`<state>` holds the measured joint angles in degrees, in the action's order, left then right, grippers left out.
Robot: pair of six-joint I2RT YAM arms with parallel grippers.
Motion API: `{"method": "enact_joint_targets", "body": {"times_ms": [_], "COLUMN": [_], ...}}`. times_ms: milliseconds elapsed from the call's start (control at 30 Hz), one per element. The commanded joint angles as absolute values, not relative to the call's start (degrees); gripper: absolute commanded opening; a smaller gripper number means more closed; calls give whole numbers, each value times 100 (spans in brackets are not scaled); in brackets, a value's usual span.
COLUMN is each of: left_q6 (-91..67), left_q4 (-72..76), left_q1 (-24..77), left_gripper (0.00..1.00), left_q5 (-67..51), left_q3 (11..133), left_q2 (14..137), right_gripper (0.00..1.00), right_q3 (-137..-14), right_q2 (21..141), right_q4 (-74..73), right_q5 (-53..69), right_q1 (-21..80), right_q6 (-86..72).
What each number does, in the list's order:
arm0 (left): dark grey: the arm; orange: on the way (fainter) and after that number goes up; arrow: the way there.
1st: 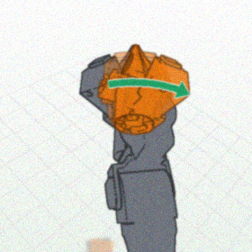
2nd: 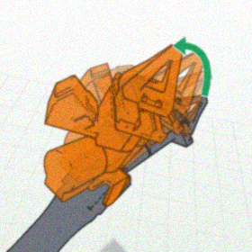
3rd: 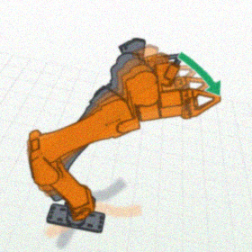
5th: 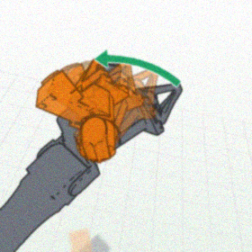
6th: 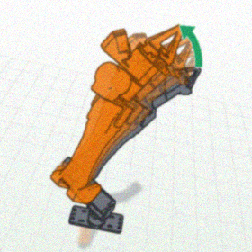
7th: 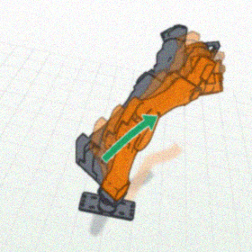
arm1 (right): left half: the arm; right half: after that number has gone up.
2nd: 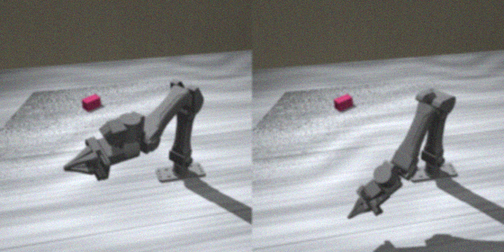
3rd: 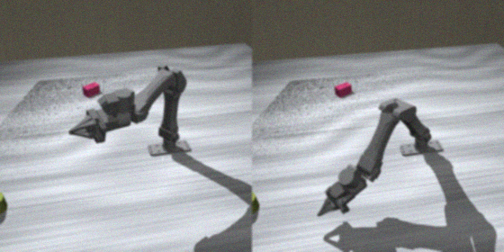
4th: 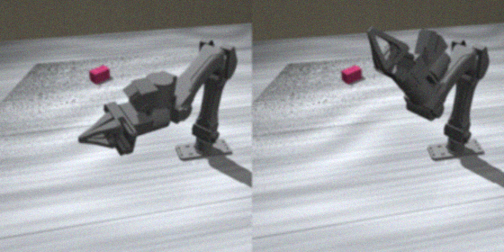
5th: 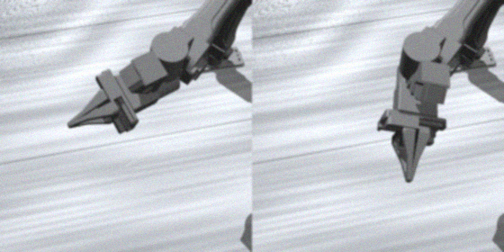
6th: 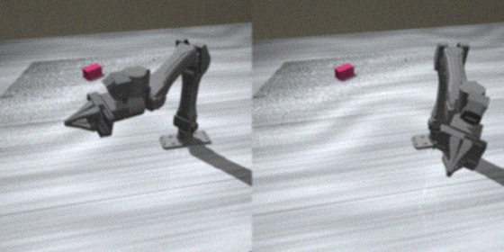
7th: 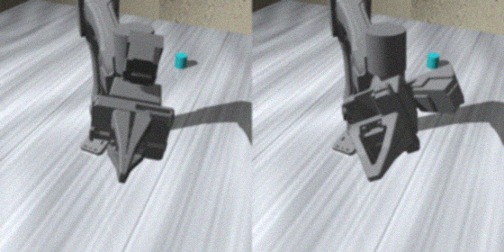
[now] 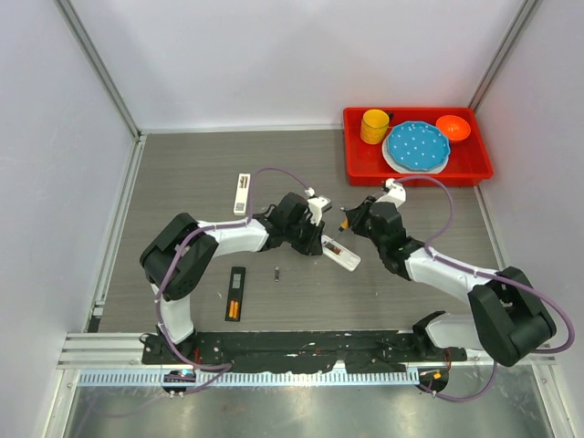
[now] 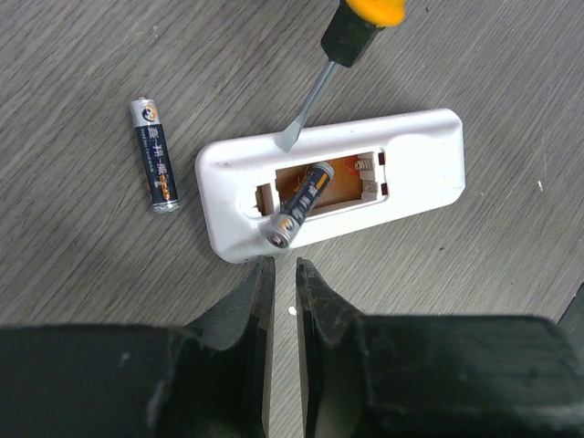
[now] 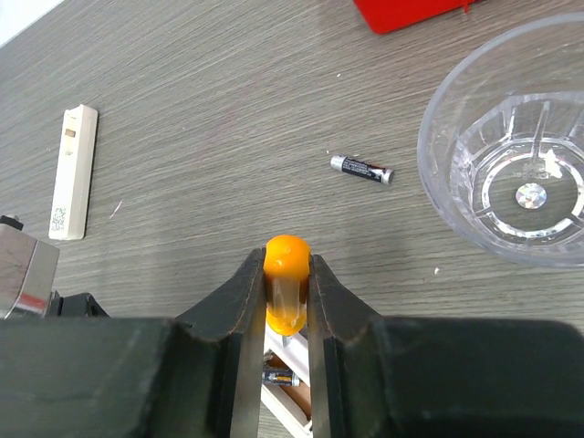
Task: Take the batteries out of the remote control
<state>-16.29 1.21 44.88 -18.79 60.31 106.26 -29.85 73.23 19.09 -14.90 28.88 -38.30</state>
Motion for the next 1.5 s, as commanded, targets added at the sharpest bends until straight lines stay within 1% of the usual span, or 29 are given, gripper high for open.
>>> {"method": "enact_joint_targets", "body": {"times_ms": [0,233,367,833,900,1067,1233,1467], "left_q6": [-1600,-1556,-1547,-1512,-1494,-1468,-1476,-1485], "left_q4": [18,-114,-114,-202,-272,-334,-396,-396], "left_q1": [4482,4482,4491,4474,4482,4482,4482,4474], "left_gripper": [17,17,17,17,17,17,17,17], "left_q5": [-1925,-1925,-1872,-1828,-1837,-1854,-1872,-1872], "left_q3": [6249,6249,6205,6231,6275,6319,6381,6381], "left_q2": [10688,10644,10617,10626,10644,10705,10758,10740], "right_gripper": [1,1,1,1,1,1,1,1], "right_q3": [-2997,-3111,-3269,-3445,-3410,-3200,-3129,-2795], "right_q2": [6953,6408,6363,7084,7163,7216,7277,7198], "right_q4": [2048,1662,1188,941,1010,1459,1766,2548], "right_q5": [-1837,-1846,-1775,-2873,-3127,-3287,-2937,-2865], "right_q1": [2953,2997,3085,3788,3902,3938,3938,3938], "right_q6": [-3797,-3630,-3498,-3006,-2997,-3225,-3559,-4183]}}
